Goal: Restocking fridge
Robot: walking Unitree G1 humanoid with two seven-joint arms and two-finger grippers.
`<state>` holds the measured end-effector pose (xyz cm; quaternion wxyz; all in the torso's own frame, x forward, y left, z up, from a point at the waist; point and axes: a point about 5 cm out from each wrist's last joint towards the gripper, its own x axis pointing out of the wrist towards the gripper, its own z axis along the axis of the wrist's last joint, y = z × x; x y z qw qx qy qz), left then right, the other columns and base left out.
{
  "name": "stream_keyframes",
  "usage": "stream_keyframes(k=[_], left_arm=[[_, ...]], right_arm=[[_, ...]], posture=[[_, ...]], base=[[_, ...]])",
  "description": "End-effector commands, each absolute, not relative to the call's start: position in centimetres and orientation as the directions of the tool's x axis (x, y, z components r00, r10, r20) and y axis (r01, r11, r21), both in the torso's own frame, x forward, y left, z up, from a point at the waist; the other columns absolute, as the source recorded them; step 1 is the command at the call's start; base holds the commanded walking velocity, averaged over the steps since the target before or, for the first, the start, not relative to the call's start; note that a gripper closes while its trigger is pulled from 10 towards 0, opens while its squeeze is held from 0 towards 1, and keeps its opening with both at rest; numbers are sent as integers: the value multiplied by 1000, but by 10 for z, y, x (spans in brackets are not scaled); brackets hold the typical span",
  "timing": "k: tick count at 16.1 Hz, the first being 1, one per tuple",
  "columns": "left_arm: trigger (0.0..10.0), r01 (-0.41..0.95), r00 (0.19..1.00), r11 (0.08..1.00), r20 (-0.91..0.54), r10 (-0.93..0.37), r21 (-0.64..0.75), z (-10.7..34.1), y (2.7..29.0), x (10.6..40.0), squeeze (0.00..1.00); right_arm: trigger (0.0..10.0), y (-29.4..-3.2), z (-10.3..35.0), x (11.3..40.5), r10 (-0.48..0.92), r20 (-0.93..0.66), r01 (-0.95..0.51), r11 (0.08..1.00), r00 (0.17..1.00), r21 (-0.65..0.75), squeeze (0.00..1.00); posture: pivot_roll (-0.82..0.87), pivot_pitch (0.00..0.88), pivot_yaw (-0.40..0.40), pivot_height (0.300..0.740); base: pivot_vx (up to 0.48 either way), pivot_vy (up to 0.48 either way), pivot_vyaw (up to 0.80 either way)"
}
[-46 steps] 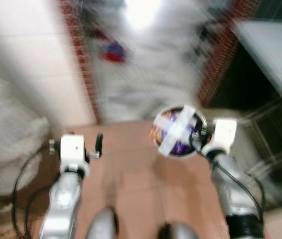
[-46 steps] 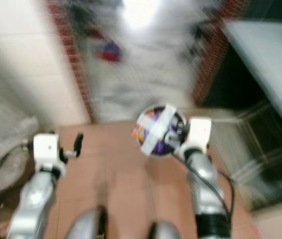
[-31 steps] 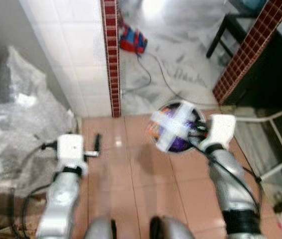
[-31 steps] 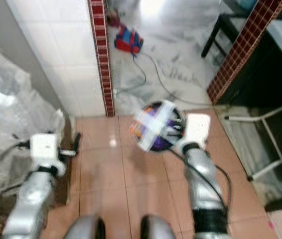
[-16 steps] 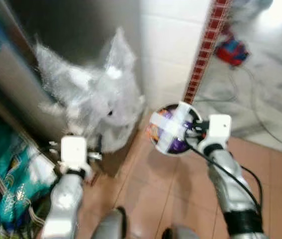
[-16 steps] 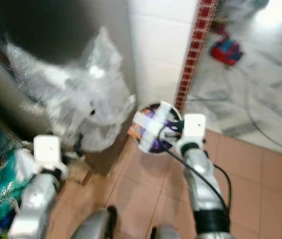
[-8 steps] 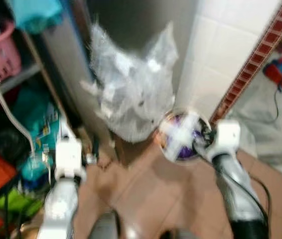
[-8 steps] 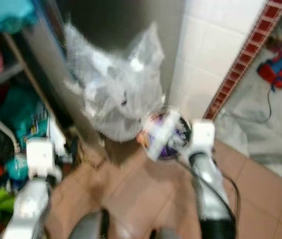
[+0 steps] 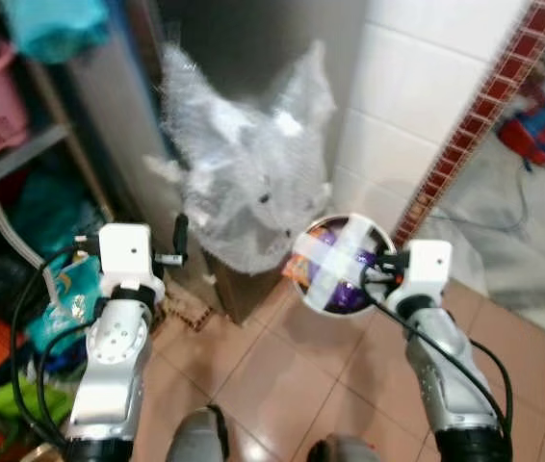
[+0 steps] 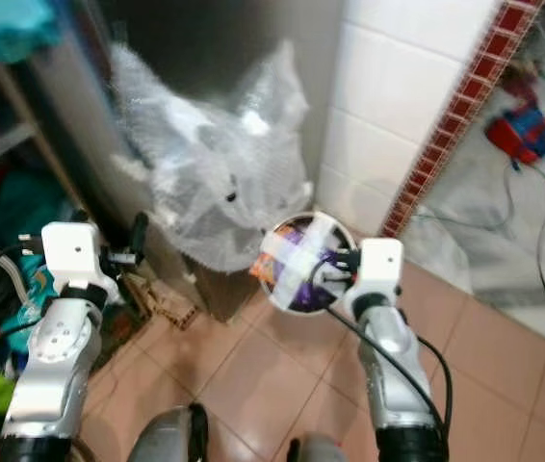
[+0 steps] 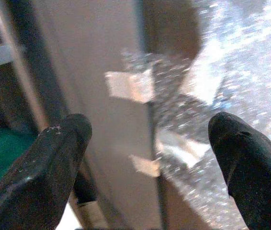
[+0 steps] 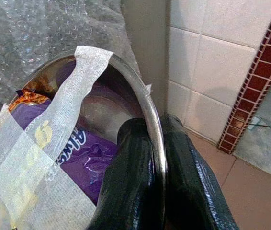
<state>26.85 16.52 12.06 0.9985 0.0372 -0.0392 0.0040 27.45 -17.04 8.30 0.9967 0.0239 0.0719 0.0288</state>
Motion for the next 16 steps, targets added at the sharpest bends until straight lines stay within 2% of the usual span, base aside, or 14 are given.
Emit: stream_keyframes(k=[1, 11, 13, 16], left_arm=[[10000, -4, 997, 997, 76, -2, 75, 120, 167, 268, 0], [10000, -7, 995, 999, 97, 4, 37, 122, 162, 272, 0], [10000, -3, 997, 999, 80, 0, 40, 118, 162, 263, 0], [10000, 13, 1000, 999, 3, -14, 45, 101, 163, 234, 0]], right_arm=[[10000, -172, 91, 274, 45, -104, -40, 998, 994, 52, 0], [10000, -172, 90, 275, 40, -120, -29, 995, 992, 97, 0], [10000, -173, 92, 273, 44, -116, -34, 996, 992, 88, 0], [10000, -181, 88, 262, 38, -131, -29, 997, 991, 68, 0]], posture=[[28, 128, 3, 740], [28, 115, -9, 740], [25, 113, -10, 740], [29, 117, -10, 740]], base=[[0, 0, -481], [0, 0, 0], [0, 0, 0], [0, 0, 0]])
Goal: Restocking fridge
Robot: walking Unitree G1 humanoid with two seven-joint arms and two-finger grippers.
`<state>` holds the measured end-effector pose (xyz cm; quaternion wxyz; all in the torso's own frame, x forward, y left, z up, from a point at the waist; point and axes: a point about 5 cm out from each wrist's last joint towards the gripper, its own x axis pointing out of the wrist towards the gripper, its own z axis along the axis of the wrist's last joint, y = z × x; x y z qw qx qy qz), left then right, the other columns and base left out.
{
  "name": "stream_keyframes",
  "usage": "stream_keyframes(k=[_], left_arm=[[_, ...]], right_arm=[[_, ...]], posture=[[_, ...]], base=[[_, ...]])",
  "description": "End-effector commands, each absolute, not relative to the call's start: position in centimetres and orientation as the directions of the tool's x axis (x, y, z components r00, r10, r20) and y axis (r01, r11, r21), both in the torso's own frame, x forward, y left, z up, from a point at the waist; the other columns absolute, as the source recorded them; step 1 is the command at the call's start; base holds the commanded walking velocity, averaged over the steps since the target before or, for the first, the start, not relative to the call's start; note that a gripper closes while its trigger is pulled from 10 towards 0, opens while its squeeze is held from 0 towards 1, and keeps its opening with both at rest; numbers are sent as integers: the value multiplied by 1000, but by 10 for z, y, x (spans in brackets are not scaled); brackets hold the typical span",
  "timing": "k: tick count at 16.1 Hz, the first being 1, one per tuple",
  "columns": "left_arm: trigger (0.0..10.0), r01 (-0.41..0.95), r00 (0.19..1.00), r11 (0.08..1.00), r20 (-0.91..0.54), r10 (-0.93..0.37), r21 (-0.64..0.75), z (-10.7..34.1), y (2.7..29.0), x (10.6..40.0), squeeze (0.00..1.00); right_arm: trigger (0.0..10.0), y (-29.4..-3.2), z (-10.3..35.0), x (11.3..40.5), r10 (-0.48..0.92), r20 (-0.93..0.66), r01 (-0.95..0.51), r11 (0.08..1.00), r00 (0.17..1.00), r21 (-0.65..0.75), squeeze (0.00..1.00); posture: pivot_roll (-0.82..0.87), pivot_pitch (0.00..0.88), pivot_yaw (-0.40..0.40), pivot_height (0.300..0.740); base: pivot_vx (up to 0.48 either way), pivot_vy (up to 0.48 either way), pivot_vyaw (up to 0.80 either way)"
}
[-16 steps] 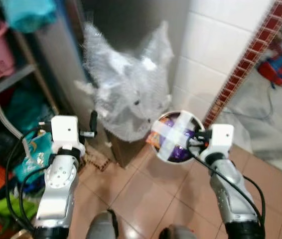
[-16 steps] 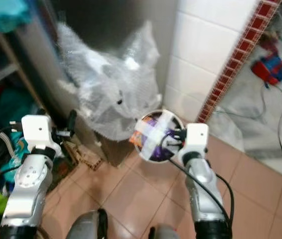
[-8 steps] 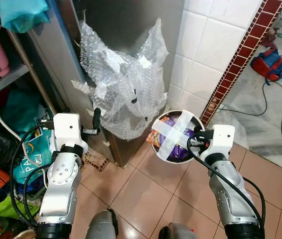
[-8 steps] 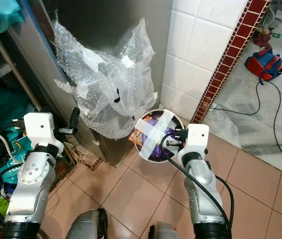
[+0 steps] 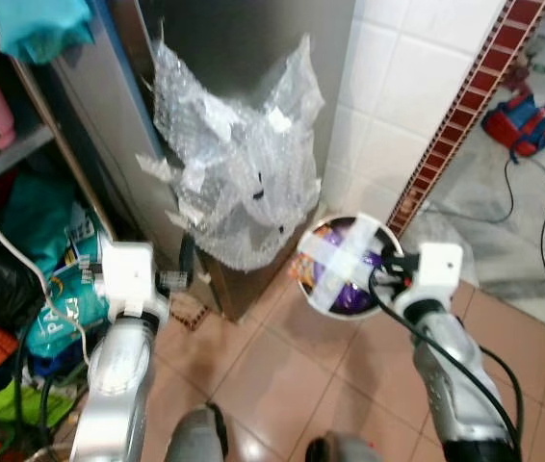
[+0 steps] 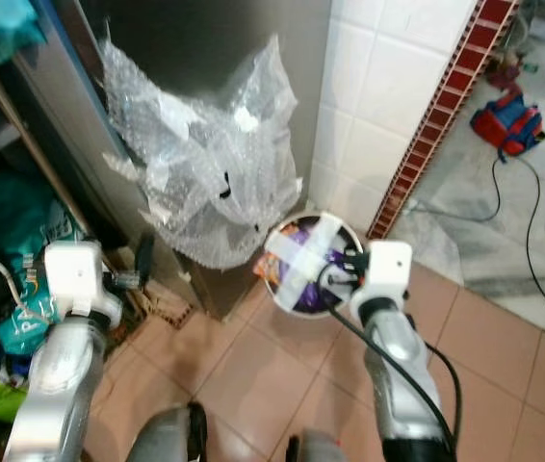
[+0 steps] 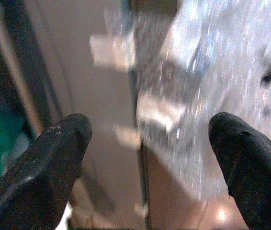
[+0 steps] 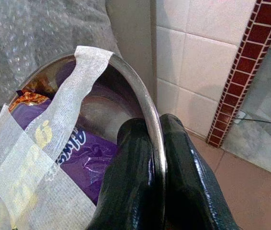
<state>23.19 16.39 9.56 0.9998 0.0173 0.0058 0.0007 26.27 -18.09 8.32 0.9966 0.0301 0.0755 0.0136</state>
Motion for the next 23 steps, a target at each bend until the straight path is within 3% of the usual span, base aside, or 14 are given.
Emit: stream_keyframes(k=[1, 8, 17, 23], left_arm=[[10000, 16, 1000, 999, -21, -15, 44, 96, 164, 224, 0], [10000, 3, 999, 1000, -36, -2, 28, 96, 168, 219, 0], [10000, -9, 999, 999, -33, 10, 45, 99, 170, 228, 0], [10000, -73, 995, 995, 71, 68, 67, 128, 190, 265, 0]], right_arm=[[10000, -182, 86, 259, 33, -140, -24, 997, 990, 67, 0], [10000, -175, 87, 255, 59, -145, -56, 998, 988, 25, 0], [10000, -175, 91, 266, 74, -122, -77, 997, 990, -12, 0], [10000, -173, 96, 278, 70, -91, -71, 997, 993, -12, 0]], posture=[[27, 120, -10, 740], [18, 134, -26, 740], [13, 128, -11, 740], [17, 124, -8, 740]], base=[[0, 0, 0], [70, 34, -454], [0, 53, 0], [0, 0, 0]])
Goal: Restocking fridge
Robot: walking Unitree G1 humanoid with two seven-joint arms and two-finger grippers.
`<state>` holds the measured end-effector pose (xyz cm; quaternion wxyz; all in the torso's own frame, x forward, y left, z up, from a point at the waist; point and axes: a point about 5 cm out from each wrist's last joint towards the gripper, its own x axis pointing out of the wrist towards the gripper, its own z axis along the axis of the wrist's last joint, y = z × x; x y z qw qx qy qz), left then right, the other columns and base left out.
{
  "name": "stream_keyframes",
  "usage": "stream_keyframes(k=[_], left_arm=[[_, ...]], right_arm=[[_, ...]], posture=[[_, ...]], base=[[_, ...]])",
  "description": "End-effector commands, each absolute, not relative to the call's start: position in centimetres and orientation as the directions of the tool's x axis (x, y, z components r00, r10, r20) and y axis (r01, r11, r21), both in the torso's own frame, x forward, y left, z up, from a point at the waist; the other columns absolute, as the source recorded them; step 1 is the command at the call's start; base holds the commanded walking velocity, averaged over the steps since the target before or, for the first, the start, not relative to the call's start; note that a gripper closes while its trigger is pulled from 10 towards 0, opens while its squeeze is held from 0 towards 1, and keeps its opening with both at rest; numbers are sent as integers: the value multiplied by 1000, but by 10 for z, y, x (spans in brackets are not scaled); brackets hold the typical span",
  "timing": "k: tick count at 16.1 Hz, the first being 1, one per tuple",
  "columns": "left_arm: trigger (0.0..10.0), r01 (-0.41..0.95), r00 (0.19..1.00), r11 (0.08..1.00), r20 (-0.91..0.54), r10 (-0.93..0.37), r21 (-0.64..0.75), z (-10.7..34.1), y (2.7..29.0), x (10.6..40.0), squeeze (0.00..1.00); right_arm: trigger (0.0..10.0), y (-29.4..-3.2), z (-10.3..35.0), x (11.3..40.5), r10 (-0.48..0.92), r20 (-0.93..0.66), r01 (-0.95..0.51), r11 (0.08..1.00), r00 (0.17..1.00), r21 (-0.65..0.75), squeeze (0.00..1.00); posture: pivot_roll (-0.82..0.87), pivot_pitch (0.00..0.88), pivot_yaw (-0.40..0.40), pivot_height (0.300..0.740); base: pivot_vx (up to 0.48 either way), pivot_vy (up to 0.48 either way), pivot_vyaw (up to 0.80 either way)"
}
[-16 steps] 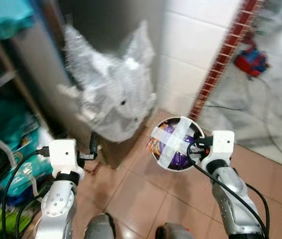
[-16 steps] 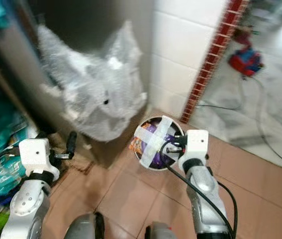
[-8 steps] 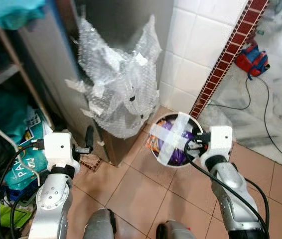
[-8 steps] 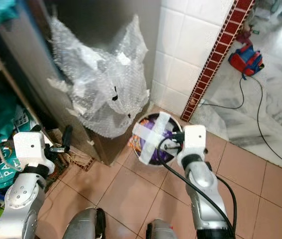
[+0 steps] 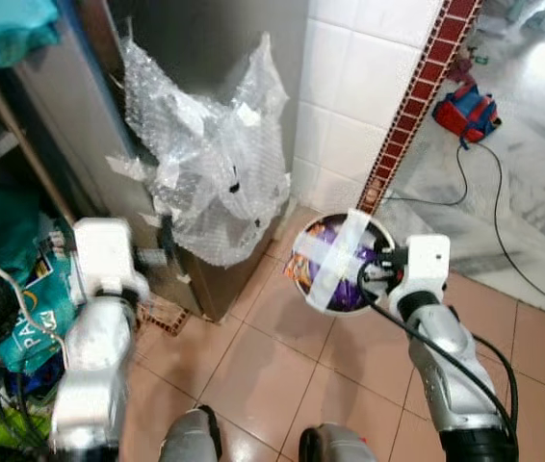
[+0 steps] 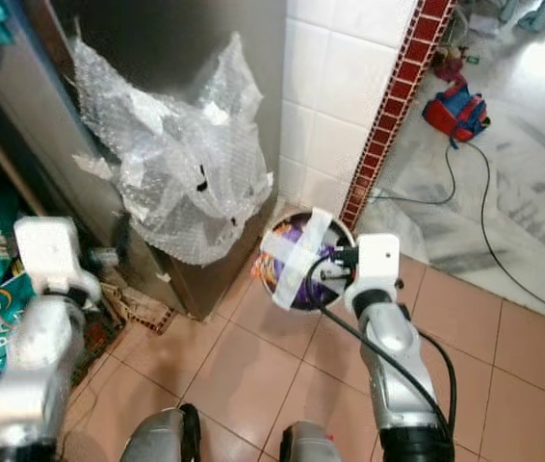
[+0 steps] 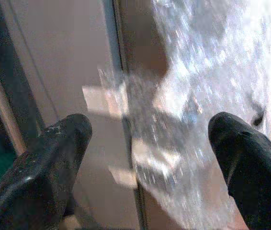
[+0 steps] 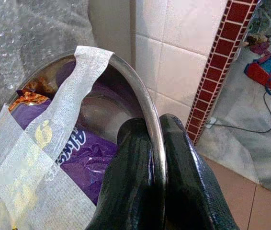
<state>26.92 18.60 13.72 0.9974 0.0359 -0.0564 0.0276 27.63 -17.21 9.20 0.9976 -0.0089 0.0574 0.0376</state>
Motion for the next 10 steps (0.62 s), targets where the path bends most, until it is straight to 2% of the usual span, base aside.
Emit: stream_keyframes(k=[1, 8, 10], left_arm=[[10000, -81, 993, 995, 87, 76, 64, 132, 192, 274, 0], [10000, -115, 986, 993, 125, 112, 16, 158, 194, 336, 0], [10000, -99, 986, 995, 134, 95, 19, 163, 191, 344, 0]], right_arm=[[10000, -173, 97, 279, 71, -88, -72, 997, 994, -13, 0], [10000, -176, 99, 272, 75, -82, -78, 996, 994, -38, 0], [10000, -176, 101, 271, 79, -78, -83, 995, 994, -47, 0]], posture=[[13, 129, -7, 740], [-25, 160, -11, 740], [-35, 166, -12, 740]], base=[[0, 0, 0], [0, 0, 0], [0, 0, 0]])
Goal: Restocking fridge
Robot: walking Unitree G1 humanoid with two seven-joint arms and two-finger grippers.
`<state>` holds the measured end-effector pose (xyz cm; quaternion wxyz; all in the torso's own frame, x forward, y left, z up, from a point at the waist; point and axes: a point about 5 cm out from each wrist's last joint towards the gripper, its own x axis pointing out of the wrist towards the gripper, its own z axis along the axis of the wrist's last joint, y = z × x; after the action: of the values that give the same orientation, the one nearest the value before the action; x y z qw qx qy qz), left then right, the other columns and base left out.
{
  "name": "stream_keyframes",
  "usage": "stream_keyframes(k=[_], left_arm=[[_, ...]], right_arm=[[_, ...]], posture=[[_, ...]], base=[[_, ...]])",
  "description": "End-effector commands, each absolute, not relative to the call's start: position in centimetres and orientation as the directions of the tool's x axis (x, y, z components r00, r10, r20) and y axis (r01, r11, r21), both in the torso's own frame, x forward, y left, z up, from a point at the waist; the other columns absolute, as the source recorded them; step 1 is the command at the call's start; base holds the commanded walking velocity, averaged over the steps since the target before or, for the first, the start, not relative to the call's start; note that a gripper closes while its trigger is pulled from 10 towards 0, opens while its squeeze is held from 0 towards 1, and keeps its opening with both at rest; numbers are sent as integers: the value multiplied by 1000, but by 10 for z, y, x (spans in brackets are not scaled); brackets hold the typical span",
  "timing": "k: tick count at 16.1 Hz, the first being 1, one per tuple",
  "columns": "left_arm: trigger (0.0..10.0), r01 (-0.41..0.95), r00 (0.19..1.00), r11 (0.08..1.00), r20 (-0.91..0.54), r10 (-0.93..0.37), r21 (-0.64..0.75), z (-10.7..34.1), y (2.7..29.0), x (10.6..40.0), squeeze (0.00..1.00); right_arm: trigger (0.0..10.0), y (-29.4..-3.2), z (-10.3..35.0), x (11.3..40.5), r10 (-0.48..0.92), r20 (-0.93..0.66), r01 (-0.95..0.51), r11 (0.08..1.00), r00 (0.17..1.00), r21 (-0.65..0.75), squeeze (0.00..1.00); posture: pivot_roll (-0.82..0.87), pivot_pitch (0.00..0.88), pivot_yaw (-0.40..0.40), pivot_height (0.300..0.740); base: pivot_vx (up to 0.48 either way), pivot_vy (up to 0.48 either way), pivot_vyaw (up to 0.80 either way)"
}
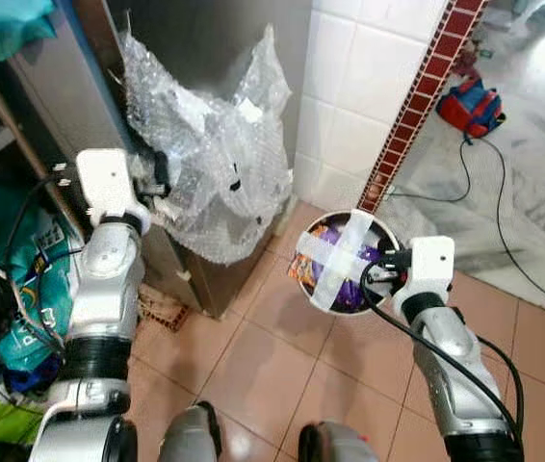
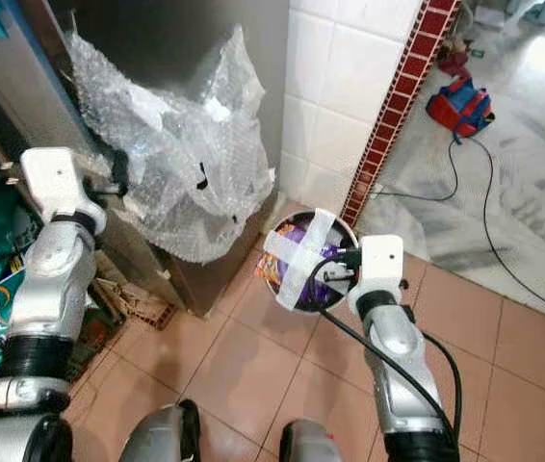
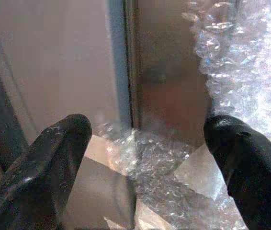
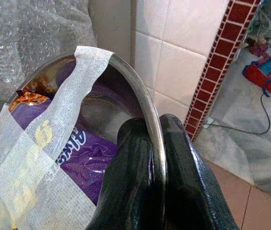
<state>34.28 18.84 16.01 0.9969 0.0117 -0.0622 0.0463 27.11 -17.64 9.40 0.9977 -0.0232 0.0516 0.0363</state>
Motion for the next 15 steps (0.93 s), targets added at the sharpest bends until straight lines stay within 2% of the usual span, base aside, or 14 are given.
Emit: stream_keyframes(k=[1, 4, 7, 10, 12, 15], left_arm=[[10000, -89, 987, 996, 135, 85, 23, 164, 189, 350, 0], [10000, -78, 988, 997, 136, 76, 7, 162, 185, 352, 0], [10000, -45, 988, 999, 145, 47, -16, 144, 165, 318, 0], [10000, 15, 997, 1000, 70, -14, -7, 117, 157, 271, 0], [10000, 27, 999, 1000, 27, -27, -3, 110, 156, 251, 0], [10000, 42, 999, 999, 11, -42, 0, 111, 153, 246, 0]], right_arm=[[10000, -178, 102, 271, 74, -77, -78, 996, 994, -52, 0], [10000, -179, 102, 270, 73, -78, -77, 996, 994, -54, 0], [10000, -177, 103, 266, 80, -75, -84, 995, 994, -55, 0], [10000, -179, 97, 262, 74, -96, -80, 995, 993, -52, 0], [10000, -174, 96, 264, 82, -104, -86, 995, 991, -41, 0], [10000, -171, 97, 267, 90, -97, -94, 995, 991, -39, 0]], posture=[[-36, 170, -13, 740], [-37, 168, -13, 740], [-31, 165, -12, 740], [-7, 168, -11, 740], [9, 162, -14, 740], [9, 157, -15, 740]], base=[[0, 0, 0], [0, 0, 0], [0, 0, 0], [0, 0, 0], [0, 396, -766], [0, 417, -800]])
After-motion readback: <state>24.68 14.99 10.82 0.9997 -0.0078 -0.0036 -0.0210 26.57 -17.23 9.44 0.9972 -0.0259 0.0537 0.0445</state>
